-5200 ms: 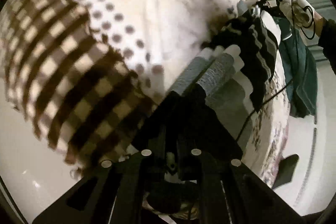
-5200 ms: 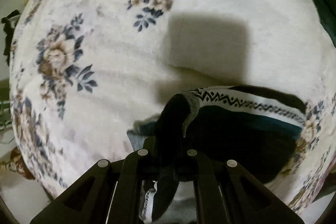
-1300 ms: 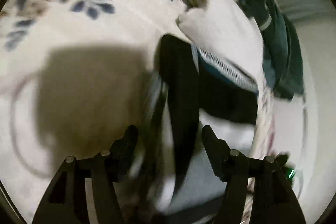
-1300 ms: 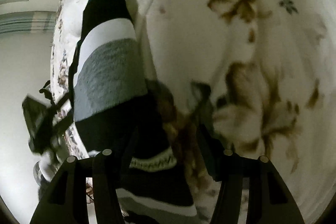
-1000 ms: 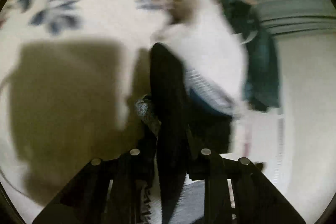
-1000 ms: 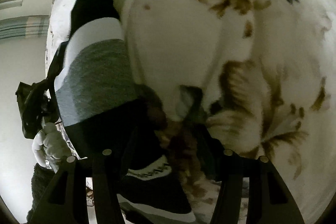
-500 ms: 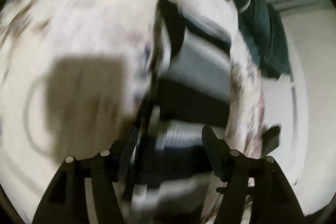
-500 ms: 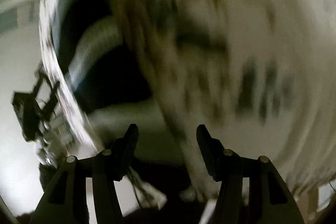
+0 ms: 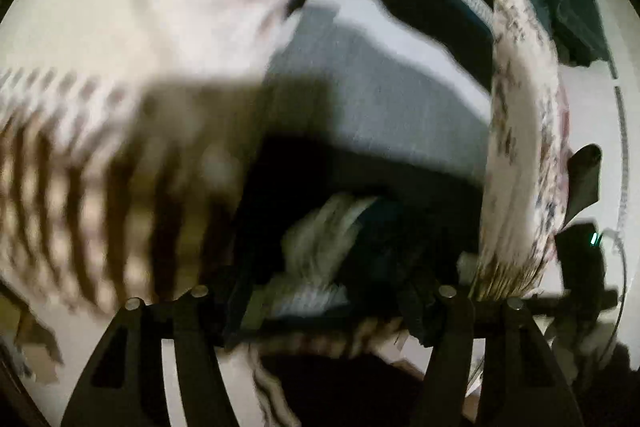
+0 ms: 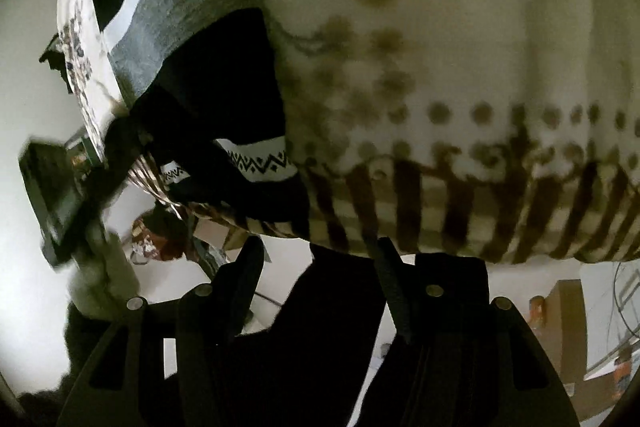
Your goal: Fold small clothes
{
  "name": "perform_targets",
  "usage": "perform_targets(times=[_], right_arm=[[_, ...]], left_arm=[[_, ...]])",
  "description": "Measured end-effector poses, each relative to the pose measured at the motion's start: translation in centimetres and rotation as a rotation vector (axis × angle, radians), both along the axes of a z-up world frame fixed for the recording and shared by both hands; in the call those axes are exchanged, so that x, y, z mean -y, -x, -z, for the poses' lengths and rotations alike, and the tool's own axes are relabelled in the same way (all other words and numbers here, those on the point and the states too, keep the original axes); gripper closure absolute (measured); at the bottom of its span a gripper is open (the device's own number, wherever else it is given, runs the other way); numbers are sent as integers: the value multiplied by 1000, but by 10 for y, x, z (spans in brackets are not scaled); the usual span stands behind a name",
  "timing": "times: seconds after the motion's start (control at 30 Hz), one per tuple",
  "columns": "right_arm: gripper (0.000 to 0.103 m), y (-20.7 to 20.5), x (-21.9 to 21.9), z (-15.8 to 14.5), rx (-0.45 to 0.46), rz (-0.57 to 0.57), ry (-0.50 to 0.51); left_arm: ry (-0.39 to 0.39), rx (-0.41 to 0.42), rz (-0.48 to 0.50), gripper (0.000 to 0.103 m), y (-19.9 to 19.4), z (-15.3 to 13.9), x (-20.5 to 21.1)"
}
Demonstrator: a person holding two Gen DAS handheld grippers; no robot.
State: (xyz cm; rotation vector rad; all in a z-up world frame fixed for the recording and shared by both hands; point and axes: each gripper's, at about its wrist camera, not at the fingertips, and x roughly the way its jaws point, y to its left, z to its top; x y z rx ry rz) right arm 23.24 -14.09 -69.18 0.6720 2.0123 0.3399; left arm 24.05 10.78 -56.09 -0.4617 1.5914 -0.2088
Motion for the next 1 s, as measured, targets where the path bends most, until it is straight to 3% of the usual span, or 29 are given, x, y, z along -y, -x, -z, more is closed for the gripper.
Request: perform_targets(times=[0.2,0.43,0.57,0.67,0.77,0.9,1.0], right_arm=[[43,7,23,-2,39,52,5],[43,-12,21,21,67,193,-4],[43,-12,-4,40,39,97,52],[43,-2,-23,40,17,-39,51],[43,10,-24,32,8,-101,27],[43,5,1,12,91,24,-9],[43,-6,18,9,127,109,-30]], left_arm=[[-17,19,-87,42,38,-16,-34],[215,59,-400,42,18,-4,-51],[172,88,-458,42,26,-16,-51],[119,142,-503,42,47,-39,-68],[104,161,-489,42,51,-41,-78],[150,108,-429,42,41,-16,-65],[114,72,-322,42,28,14,-40]])
